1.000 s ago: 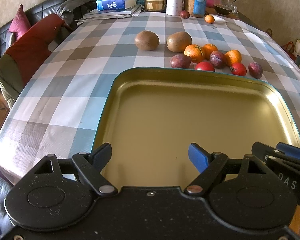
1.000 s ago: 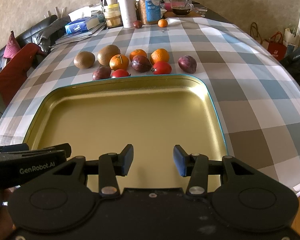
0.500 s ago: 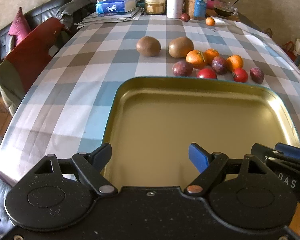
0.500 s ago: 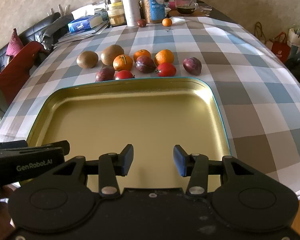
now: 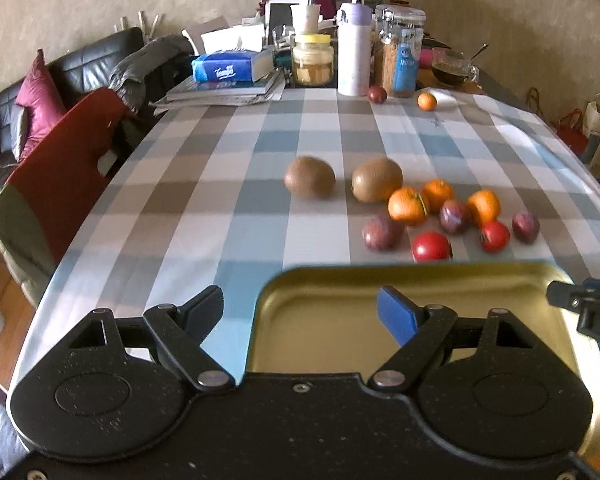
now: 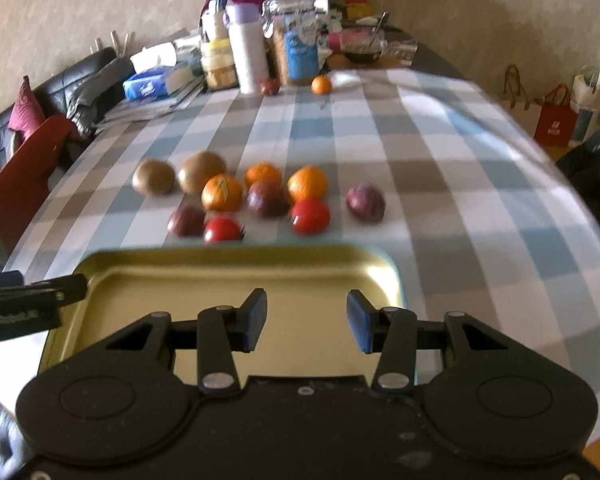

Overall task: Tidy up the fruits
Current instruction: 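Grasp the purple stemmed fruit with the left tool while the right tool grasps a dark plum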

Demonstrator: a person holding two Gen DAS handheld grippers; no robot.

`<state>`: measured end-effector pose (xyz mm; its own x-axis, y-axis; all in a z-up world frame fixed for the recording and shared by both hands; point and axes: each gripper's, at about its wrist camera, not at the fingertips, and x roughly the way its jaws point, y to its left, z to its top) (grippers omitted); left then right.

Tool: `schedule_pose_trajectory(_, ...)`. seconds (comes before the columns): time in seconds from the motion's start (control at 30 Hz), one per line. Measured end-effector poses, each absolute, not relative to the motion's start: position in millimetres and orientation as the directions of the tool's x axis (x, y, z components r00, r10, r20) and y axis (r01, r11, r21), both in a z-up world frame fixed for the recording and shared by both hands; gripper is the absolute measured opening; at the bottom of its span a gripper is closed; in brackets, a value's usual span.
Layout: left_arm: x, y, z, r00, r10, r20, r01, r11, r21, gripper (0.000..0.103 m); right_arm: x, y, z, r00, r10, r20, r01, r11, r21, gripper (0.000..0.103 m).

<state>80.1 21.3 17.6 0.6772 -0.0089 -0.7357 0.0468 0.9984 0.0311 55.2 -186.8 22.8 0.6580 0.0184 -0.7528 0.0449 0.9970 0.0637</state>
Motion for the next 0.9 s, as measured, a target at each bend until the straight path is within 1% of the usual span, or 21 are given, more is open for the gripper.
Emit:
schedule_pose_trajectory(0.13, 101, 26, 20, 0.694, -0.015, -0.719, 0.044, 0.999, 0.022, 0.085, 78, -195, 27, 0.685, -0.012, -0.728, 0.058, 0.998, 0.038, 0.048)
schedule_pose_trajectory(0.27, 123, 28, 19, 0.714, 0.01, -0.701, 0.037, 0.998, 0.051, 0.085, 99, -201, 27, 0.69, -0.012, -0.724, 0.065, 0.997, 0.045, 0.048)
schedule_pose_trajectory(0.33, 134, 27, 18, 0.718, 0.017, -0.696, 0.039, 0.997, 0.065, 0.085, 110, -203, 25, 0.685, -0.012, -0.728, 0.063, 0.997, 0.043, 0.045)
schedule_pose_trajectory(0.4, 142, 25, 16, 0.721, 0.01, -0.693, 0.05, 0.997, 0.066, 0.085, 120, -204, 22, 0.681, -0.02, -0.732, 0.066, 0.997, 0.034, 0.044)
schedule_pose_trajectory(0.6, 168, 18, 0, 0.692, -0.022, -0.722, 0.09, 0.994, 0.056, 0.085, 142, -213, 15, 0.689, -0.049, -0.724, 0.089, 0.996, 0.017, 0.044)
schedule_pose_trajectory(0.77, 176, 12, -14, 0.662, -0.061, -0.747, 0.128, 0.991, 0.033, 0.085, 158, -227, 4, 0.661, -0.059, -0.748, 0.128, 0.991, 0.034, 0.044)
schedule_pose_trajectory(0.9, 175, 6, -19, 0.663, -0.087, -0.744, 0.158, 0.987, 0.026, 0.085, 167, -228, -7, 0.643, -0.043, -0.765, 0.11, 0.993, 0.036, 0.044)
